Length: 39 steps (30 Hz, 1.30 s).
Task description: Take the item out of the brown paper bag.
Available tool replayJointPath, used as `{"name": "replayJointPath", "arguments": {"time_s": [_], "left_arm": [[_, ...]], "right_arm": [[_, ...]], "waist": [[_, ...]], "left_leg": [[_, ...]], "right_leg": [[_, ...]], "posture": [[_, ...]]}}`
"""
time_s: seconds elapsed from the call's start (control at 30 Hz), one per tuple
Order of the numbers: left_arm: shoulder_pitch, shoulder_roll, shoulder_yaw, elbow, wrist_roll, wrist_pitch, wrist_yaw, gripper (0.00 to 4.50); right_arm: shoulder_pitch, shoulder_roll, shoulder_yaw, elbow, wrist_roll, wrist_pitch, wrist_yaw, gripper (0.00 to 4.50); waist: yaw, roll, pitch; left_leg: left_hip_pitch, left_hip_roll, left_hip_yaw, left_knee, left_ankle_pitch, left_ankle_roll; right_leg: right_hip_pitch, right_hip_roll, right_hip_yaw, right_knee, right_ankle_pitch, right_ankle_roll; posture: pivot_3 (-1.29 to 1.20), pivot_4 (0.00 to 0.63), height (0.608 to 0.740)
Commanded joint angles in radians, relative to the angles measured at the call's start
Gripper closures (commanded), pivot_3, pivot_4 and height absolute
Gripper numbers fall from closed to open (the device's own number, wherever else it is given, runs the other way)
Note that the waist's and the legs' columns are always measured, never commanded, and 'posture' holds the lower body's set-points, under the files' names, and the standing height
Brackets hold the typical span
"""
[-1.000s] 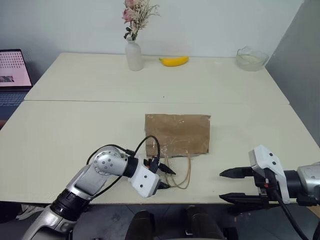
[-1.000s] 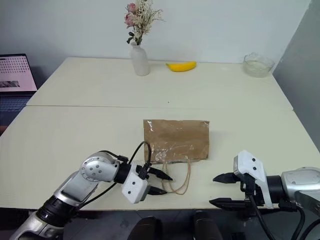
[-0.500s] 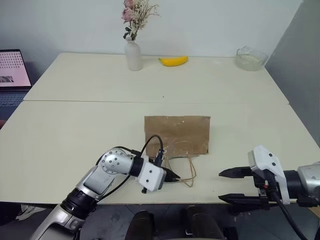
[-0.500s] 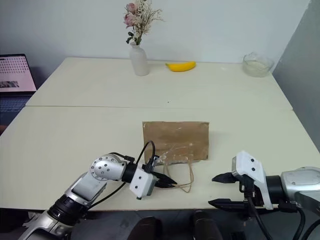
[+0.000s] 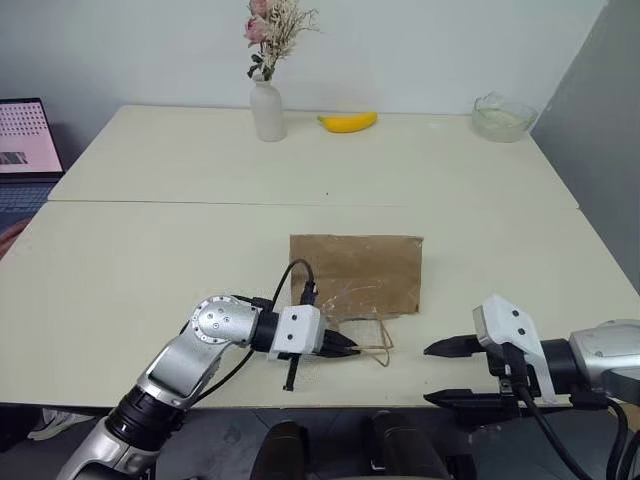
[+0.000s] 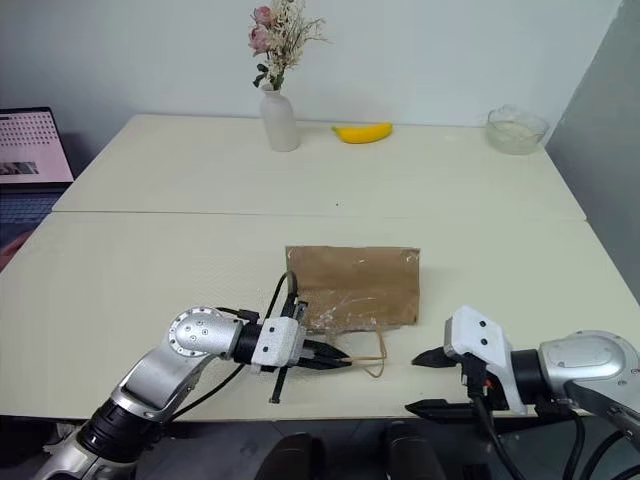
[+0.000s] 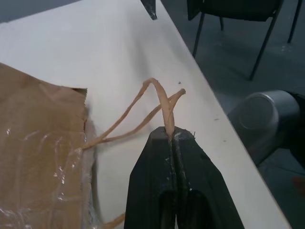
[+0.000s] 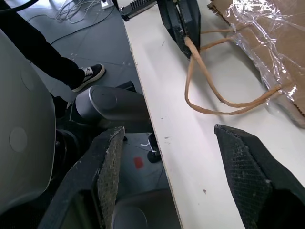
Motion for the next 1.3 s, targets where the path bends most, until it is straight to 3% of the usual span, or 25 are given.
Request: {"name": "replayJointPath", "arguments": {"time_s": [0.03,0.13,0.47,0.87,1.3], "left_arm": [[0.0,-0.009,0.003,-0.001,-0.001,-0.011,0.002,3.58],[0.012,0.002,0.002,-0.007,-0.001,-0.025,-0.016,2.69],[0.063,0.101,0.075,-0.054,0.005,-0.14,-0.036,2.69],[-0.036,0.047,-0.011,0.086,0.082,-0.324,-0.092,2.69],[-0.073,0.073,-0.014,0.085,-0.024,-0.333,-0.239,2.69]], "right_arm": [[-0.011,0.004,-0.003,-0.017,0.006,-0.012,-0.008,1.33],[-0.008,0.007,-0.004,-0.021,0.012,-0.01,-0.015,1.33],[0.045,0.019,-0.026,-0.049,0.018,-0.017,-0.034,1.33],[0.097,0.017,-0.027,-0.091,0.002,-0.02,-0.051,1.33],[0.105,0.003,-0.054,-0.103,0.021,-0.008,-0.068,1.33]], "waist": [[0.0,0.0,0.0],[0.0,0.0,0.0],[0.0,0.0,0.0],[0.001,0.0,0.0],[0.0,0.0,0.0]], "left_leg": [[0.0,0.0,0.0,0.0,0.0,0.0],[0.0,0.0,0.0,0.0,0.0,0.0],[0.0,0.001,0.0,0.0,0.0,0.0],[-0.001,0.0,0.0,0.0,0.0,0.0],[-0.001,0.0,0.0,0.0,0.0,0.0]], "right_leg": [[0.0,0.0,0.0,0.0,0.0,0.0],[0.0,0.0,0.0,0.0,0.0,0.0],[0.0,0.0,0.0,0.0,0.0,0.0],[0.0,-0.001,0.0,-0.001,0.0,0.0],[0.0,0.0,0.0,-0.001,0.0,0.0]], "posture": [[0.0,0.15,0.74],[0.0,0.15,0.74],[0.0,0.15,0.74],[0.0,0.15,0.74],[0.0,0.15,0.74]]}}
